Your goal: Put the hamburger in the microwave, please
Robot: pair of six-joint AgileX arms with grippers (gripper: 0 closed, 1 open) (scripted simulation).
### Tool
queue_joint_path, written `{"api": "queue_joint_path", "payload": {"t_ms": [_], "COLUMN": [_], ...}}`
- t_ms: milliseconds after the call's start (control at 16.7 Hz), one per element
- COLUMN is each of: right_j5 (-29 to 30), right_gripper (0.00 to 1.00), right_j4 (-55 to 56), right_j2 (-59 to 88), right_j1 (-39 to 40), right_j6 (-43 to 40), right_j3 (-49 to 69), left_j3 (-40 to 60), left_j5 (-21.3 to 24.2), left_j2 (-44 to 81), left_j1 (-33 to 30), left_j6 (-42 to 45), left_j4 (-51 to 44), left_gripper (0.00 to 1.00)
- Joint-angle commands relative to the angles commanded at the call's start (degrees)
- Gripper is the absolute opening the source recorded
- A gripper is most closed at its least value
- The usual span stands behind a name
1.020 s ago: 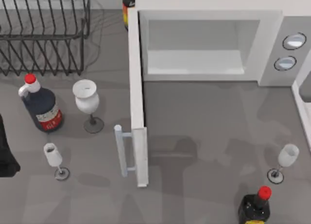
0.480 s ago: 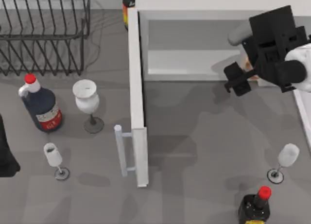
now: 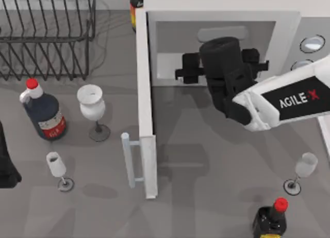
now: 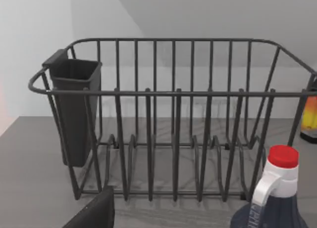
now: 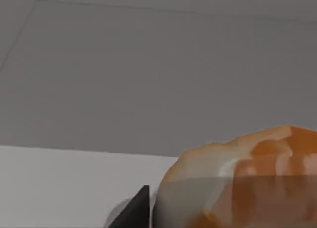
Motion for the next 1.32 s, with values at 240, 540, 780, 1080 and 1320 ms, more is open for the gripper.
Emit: {"api": "queue_joint_path", "payload": {"t_ms": [240,540,780,1080,1320], "right_j5": [1.62,1.51,0.79,-1.60,-4.00], "right_gripper": [0.00,0.00,0.00,0.00,0.00], "right_j4": [4.93,4.69,2.41,-3.91,-9.69], "right_j2": [3.53,3.38,7.23,16.41,24.19], "right_j1": [1.05,0.74,-0.35,-3.20,-5.74], "right_j6": [3.37,3.40,2.93,1.58,0.29], "right_j3": [0.55,0.15,6.44,24.35,39.81], "left_j3": [0.00,0.00,0.00,0.00,0.00], "left_j5": [0.00,0.00,0.00,0.00,0.00], "left_j2": [0.00,0.00,0.00,0.00,0.00], "left_j1": [0.00,0.00,0.00,0.00,0.00], "left_j6": [0.00,0.00,0.00,0.00,0.00], "left_j4": [0.00,0.00,0.00,0.00,0.00], "left_gripper": [1.00,1.00,1.00,1.00,1.00]}}
